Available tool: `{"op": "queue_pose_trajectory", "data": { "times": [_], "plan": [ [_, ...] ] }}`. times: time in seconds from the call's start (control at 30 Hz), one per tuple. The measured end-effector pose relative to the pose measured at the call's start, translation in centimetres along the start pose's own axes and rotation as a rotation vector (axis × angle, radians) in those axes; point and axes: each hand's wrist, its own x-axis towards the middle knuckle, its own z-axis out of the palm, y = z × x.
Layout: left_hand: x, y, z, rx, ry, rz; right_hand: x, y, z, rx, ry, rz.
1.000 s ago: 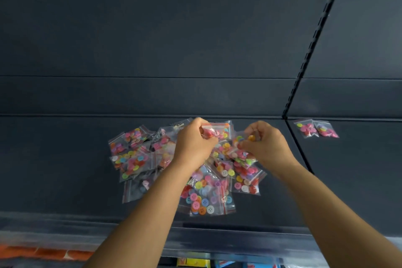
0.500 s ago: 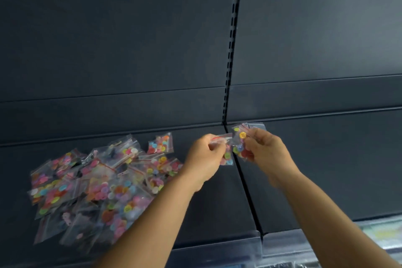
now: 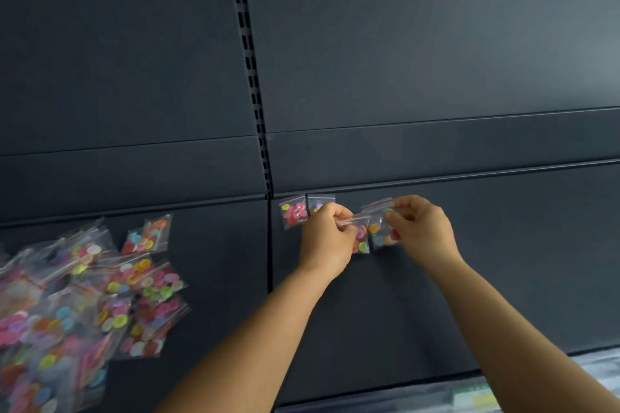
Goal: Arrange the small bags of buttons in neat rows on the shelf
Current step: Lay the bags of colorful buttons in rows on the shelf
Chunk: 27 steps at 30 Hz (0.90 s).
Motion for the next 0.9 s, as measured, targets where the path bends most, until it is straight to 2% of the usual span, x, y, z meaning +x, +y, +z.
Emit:
{"op": "queue_pose_trajectory", "data": {
  "times": [0.17,0.23,0.33,0.4,0.5,0.6,0.9],
  "plan": [
    [2.2,0.3,3.4,0.238,0.078,0.087,2.3,2.0,-0.8,-0.044,0.031,-0.016],
    [2.8,0.4,4.1,0.402,0.110,0.134,2.7,2.4,-0.8,-0.079,0.002,-0.025],
    [3.1,0.4,4.1,0.676,0.191,0.269,2.8,2.7,-1.1,-0.260,-0.039,-0.165],
    [2.8,0.2,3.6,0.749,0.148,0.380,2.6,2.9,-1.6,-0.372,-0.103,-0.333],
    [1.9,-0.6,3.5,0.844,-0.058,0.510,2.2,3.3,-1.8,-0.470,-0.215,-0.471],
    [1.8,-1.0,3.7,0.902,-0.130,0.486,2.6,3.7,-1.4,-0.528,-0.232,-0.485],
    [3.2,-1.1,4.0,0.973,-0.070,0.441,4.9,3.2,0.5,-0.558,-0.145,-0.435]
  ]
}}
